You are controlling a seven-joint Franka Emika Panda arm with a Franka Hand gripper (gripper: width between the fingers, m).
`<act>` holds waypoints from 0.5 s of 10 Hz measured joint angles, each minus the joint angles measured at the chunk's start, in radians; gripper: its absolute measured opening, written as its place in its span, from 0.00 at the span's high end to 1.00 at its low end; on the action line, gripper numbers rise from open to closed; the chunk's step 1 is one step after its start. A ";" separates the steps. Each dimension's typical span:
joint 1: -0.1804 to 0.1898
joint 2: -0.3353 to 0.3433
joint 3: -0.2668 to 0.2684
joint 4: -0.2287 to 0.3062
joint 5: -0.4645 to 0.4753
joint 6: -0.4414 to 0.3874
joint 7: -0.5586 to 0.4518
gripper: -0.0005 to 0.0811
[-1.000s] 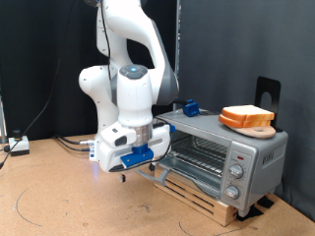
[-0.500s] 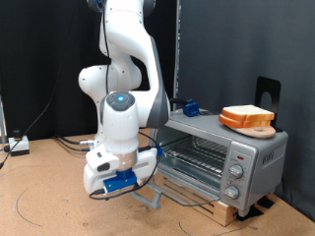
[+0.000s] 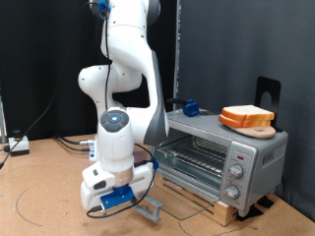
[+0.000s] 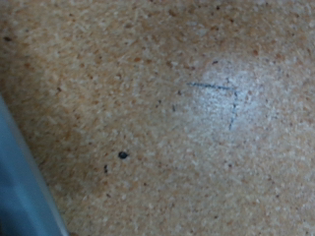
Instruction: Make a piece of toast with the oven
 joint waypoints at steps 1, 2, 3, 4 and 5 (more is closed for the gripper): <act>0.000 0.014 0.003 0.000 0.008 0.016 0.000 0.01; -0.001 0.023 0.005 0.001 0.023 0.029 0.002 0.01; -0.004 0.024 0.005 0.003 0.041 0.043 0.002 0.01; -0.013 0.024 0.002 0.012 0.052 0.047 0.002 0.01; -0.028 0.022 -0.003 0.025 0.055 0.041 -0.004 0.01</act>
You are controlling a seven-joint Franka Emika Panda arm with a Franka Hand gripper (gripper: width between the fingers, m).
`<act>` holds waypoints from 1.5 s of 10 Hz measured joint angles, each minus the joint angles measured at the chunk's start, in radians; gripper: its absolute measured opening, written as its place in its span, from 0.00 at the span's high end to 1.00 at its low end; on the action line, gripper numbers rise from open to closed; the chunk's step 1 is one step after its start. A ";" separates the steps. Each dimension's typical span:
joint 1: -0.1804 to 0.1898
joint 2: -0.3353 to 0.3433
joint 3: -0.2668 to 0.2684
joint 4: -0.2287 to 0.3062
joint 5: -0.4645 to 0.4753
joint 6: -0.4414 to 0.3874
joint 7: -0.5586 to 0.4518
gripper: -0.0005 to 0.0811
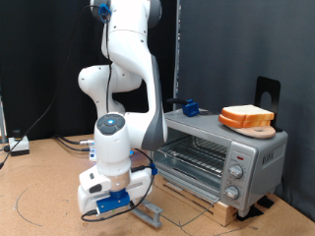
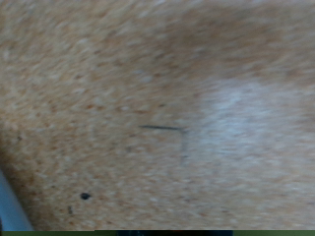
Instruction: Make a piece of toast with the oven
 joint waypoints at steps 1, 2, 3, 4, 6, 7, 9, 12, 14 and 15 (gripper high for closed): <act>-0.017 -0.007 -0.005 0.012 0.000 -0.020 -0.015 0.01; -0.031 -0.021 -0.013 0.021 -0.005 -0.053 -0.038 0.01; -0.039 -0.038 -0.026 0.028 -0.020 -0.096 -0.062 0.01; -0.046 -0.059 -0.032 0.030 -0.032 -0.131 -0.077 0.01; -0.050 -0.065 -0.020 0.029 0.013 -0.146 -0.122 0.01; -0.061 -0.089 -0.004 0.029 0.088 -0.187 -0.205 0.01; -0.085 -0.156 0.010 0.027 0.220 -0.265 -0.343 0.01; -0.086 -0.255 0.010 0.024 0.250 -0.334 -0.368 0.01; -0.085 -0.319 0.010 0.024 0.222 -0.380 -0.350 0.01; -0.084 -0.351 0.012 0.023 0.193 -0.406 -0.325 0.01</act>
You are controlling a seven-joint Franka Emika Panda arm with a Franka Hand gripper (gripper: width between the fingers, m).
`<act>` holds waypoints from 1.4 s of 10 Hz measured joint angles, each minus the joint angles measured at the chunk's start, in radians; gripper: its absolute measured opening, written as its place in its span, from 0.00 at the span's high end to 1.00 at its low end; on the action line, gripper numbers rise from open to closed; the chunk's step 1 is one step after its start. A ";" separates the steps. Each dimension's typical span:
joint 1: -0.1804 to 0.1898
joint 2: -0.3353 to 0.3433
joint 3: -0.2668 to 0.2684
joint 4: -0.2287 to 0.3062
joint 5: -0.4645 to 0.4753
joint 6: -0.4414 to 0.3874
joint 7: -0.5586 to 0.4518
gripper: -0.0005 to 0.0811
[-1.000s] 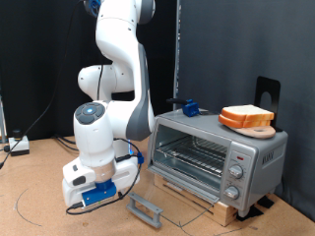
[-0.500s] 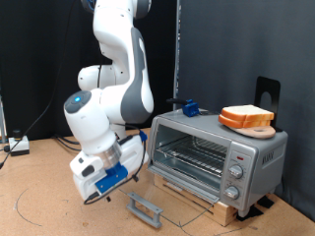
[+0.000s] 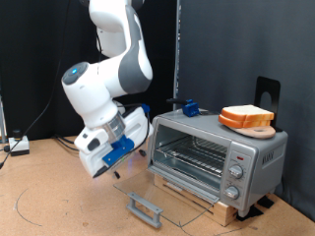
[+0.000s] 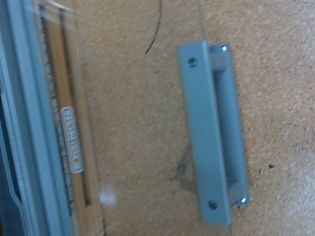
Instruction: Make a piece of toast with the oven
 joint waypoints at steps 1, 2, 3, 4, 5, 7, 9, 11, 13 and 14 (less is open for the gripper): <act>0.000 -0.030 0.001 -0.011 -0.021 -0.018 0.017 0.01; 0.000 -0.027 0.000 -0.011 -0.019 -0.016 0.017 0.01; 0.003 -0.029 0.006 -0.008 0.010 -0.031 -0.031 0.01; 0.009 -0.040 0.019 -0.001 0.047 -0.052 -0.108 0.01; 0.016 -0.060 0.031 0.003 0.077 -0.065 -0.178 0.01; 0.025 -0.101 0.042 0.017 0.129 -0.176 -0.274 0.01; 0.027 -0.134 0.048 0.046 0.165 -0.339 -0.323 0.01; 0.033 -0.177 0.061 0.056 0.176 -0.420 -0.342 0.01; 0.036 -0.225 0.078 0.053 0.173 -0.449 -0.341 0.01; 0.035 -0.222 0.078 0.053 0.173 -0.447 -0.341 0.01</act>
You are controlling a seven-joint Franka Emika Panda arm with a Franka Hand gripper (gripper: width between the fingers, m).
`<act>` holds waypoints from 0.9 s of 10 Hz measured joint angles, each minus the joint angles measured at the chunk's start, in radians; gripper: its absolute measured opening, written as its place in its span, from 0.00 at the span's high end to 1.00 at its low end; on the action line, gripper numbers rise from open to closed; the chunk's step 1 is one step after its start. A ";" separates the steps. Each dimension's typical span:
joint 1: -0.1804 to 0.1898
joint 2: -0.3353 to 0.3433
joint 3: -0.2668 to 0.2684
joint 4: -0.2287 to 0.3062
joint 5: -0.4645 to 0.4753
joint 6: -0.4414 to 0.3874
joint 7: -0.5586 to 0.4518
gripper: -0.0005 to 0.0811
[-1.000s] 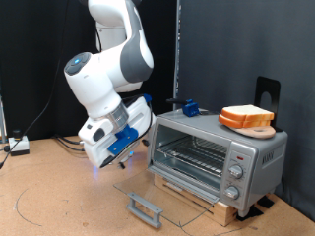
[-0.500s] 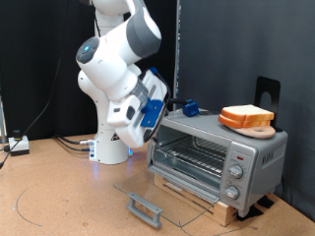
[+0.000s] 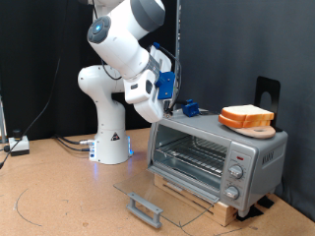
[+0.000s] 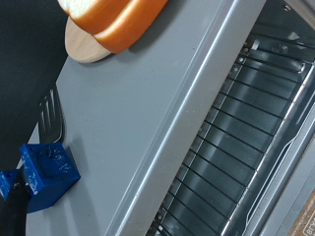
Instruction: Make a piece of toast with the oven
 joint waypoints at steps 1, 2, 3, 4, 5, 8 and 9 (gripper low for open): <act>0.003 -0.001 0.003 0.001 0.000 -0.011 -0.035 0.01; 0.012 -0.012 0.011 0.004 -0.013 -0.041 -0.108 0.01; 0.023 -0.034 0.023 0.004 -0.036 -0.067 -0.189 0.01; 0.032 -0.062 0.034 0.001 -0.055 -0.088 -0.247 0.01; 0.036 -0.094 0.045 -0.006 -0.066 -0.091 -0.279 0.01; 0.037 -0.212 0.074 -0.036 -0.068 -0.075 -0.269 0.01; 0.036 -0.250 0.081 -0.040 -0.071 -0.077 -0.247 0.01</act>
